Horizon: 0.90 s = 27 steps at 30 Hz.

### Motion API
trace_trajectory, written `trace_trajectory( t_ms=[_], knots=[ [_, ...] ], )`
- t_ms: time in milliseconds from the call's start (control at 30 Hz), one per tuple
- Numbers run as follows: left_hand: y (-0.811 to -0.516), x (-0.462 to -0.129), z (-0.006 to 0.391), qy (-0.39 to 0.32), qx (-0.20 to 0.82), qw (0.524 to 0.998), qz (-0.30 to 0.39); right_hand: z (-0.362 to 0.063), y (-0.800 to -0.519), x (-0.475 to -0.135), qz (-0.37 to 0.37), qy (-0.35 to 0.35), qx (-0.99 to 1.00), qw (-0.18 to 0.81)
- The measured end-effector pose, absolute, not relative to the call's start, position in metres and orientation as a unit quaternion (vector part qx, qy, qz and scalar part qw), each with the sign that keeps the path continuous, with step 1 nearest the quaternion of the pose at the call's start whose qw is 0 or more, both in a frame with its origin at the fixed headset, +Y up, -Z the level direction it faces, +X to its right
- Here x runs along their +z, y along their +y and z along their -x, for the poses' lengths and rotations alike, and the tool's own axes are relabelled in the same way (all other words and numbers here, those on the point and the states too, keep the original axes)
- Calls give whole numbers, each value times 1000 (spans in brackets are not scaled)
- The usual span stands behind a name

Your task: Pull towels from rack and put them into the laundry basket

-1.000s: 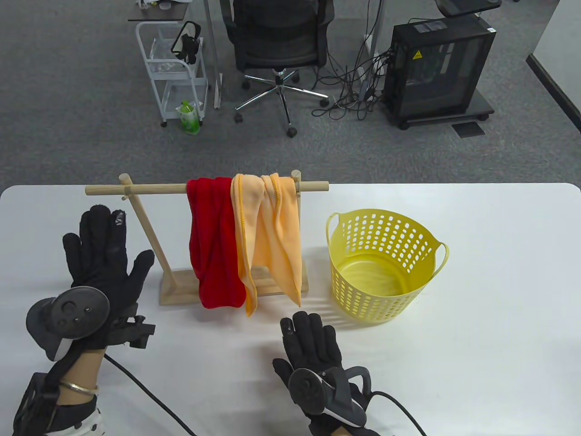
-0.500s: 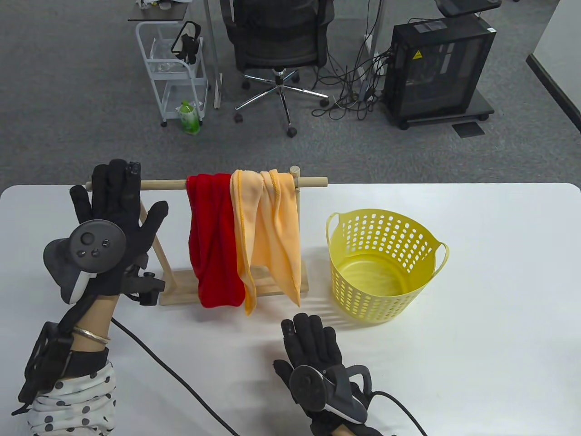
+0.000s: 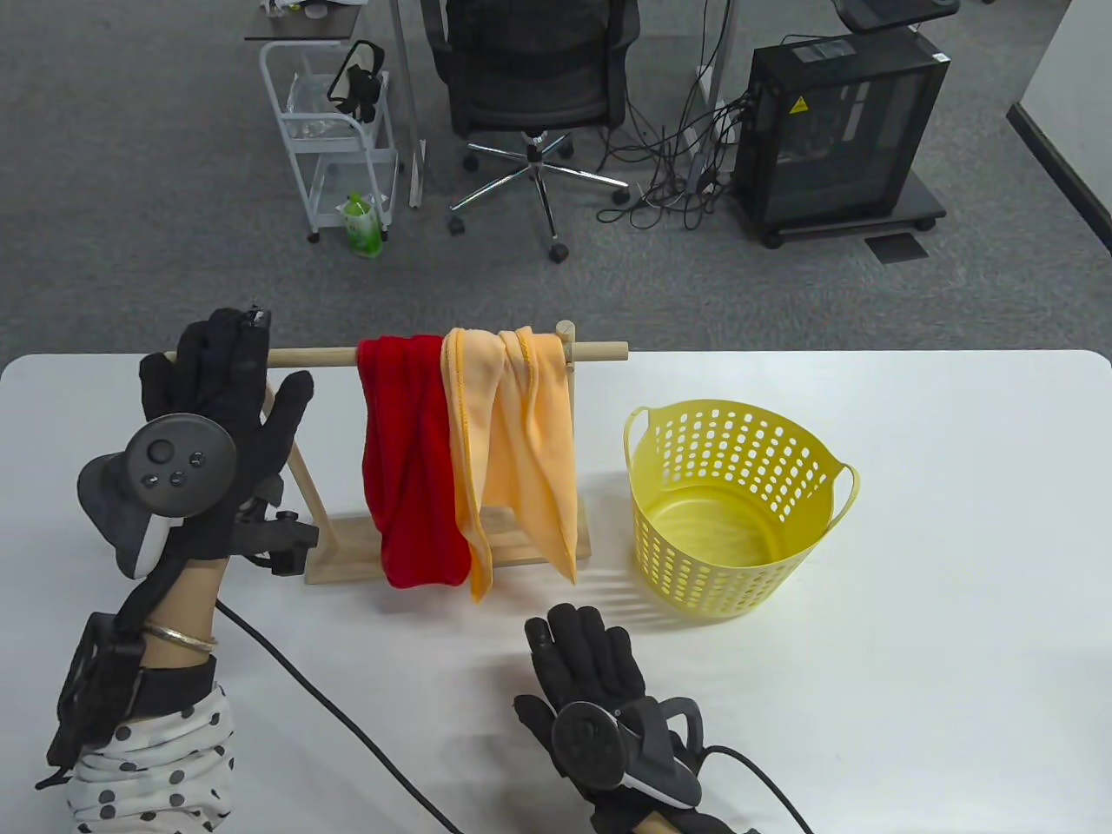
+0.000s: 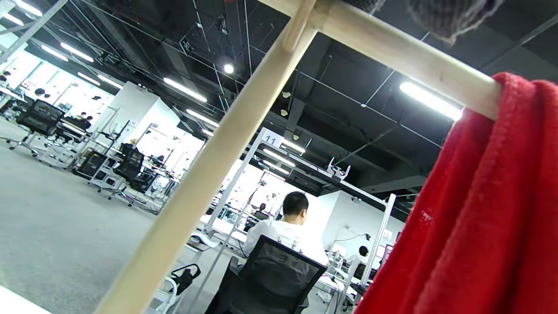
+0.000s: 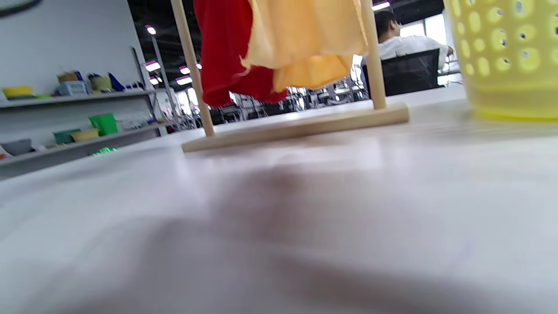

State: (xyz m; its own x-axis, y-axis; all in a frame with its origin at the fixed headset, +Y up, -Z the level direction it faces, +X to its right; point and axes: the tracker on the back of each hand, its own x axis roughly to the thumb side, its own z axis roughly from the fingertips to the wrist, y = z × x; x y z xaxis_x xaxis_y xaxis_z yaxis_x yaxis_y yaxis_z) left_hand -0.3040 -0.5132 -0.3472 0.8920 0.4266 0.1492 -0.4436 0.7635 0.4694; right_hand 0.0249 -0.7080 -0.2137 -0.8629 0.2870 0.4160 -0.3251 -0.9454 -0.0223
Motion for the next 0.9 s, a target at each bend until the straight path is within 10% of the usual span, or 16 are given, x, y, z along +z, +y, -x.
trace_trajectory(
  t_ms=[567,900],
  knots=[
    [-516,-344,302,-18,197,943,-267,-18,-504,-289,-199,-294,923,149],
    [-516,-341,301,-18,185,946,-265,9,-468,-337,-111,-269,950,116]
  ],
)
